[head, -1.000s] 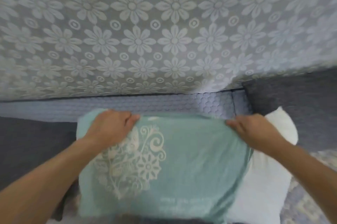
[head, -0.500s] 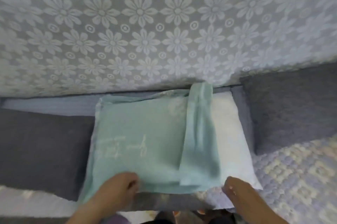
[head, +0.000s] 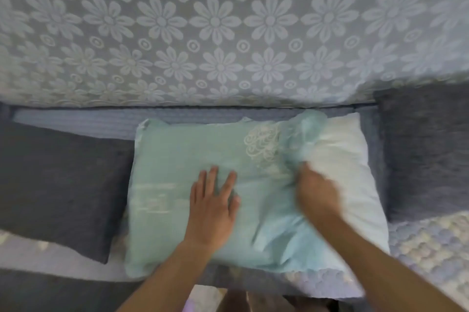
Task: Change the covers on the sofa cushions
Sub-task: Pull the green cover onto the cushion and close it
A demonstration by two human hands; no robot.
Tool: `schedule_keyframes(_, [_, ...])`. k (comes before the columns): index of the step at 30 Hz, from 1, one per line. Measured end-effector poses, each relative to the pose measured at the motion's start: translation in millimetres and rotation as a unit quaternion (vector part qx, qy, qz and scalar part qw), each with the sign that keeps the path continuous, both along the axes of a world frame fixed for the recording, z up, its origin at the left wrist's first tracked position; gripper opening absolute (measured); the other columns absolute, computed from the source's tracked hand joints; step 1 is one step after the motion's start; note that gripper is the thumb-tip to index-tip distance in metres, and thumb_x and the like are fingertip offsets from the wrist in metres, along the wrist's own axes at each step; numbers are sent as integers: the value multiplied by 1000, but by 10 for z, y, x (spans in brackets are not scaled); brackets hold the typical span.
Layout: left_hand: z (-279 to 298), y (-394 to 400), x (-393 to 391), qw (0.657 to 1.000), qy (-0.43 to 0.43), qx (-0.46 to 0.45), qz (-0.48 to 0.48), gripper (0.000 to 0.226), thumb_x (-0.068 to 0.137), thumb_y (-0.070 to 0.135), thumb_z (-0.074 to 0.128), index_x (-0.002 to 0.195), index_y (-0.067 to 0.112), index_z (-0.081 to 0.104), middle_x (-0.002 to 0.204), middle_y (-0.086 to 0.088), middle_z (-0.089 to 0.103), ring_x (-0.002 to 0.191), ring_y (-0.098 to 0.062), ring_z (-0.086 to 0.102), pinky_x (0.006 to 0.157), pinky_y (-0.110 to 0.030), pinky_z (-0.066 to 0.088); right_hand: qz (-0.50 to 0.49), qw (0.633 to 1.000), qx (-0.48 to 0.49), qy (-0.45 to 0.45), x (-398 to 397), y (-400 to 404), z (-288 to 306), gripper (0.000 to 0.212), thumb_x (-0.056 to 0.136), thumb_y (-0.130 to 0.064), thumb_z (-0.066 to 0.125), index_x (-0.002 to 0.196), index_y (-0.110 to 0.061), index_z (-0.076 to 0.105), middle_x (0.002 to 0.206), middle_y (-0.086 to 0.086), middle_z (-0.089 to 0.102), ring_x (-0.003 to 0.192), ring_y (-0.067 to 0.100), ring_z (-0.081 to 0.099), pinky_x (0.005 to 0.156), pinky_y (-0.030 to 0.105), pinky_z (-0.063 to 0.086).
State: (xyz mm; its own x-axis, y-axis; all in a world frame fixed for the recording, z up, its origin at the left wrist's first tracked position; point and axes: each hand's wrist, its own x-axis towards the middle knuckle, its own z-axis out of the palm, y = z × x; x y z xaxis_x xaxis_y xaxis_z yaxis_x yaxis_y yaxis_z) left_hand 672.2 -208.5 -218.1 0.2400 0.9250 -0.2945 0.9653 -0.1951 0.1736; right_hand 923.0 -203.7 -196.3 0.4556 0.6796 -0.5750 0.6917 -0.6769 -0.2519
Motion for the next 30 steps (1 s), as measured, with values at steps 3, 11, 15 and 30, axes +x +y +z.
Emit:
schedule_keyframes(3, [-92,-94,-29,997,28,-12,-74,57,94,52,45,150,38,43,163,-8,33,150,-37,28,118,-60,27,-97,989,-69,-84,784,-139,-107,32,97,-10,42,126,-2,54,120,30,60,111,46,59,94,47,49])
schedule_keyframes(11, [-215,75,-128,998,-18,-54,8,56,94,52,39,141,30,59,151,-17,48,135,-45,47,108,-55,45,-111,993,-33,-30,783,-246,-136,18,98,-12,46,115,-6,43,119,31,58,111,46,57,90,47,43])
schedule_keyframes(15, [-233,-12,-413,997,-6,-57,-43,57,94,52,40,147,32,51,156,-15,42,140,-43,43,106,-56,46,-209,976,61,-28,805,-304,-166,39,92,-6,52,130,-5,43,131,27,49,120,47,49,96,50,40])
schedule_keyframes(30, [-188,-258,188,974,-69,-162,-141,55,94,47,30,148,48,39,169,-2,15,156,-27,13,120,-53,26,-190,953,-182,-152,1541,-1638,-383,53,81,-41,44,119,-14,69,125,12,57,116,32,50,96,44,44])
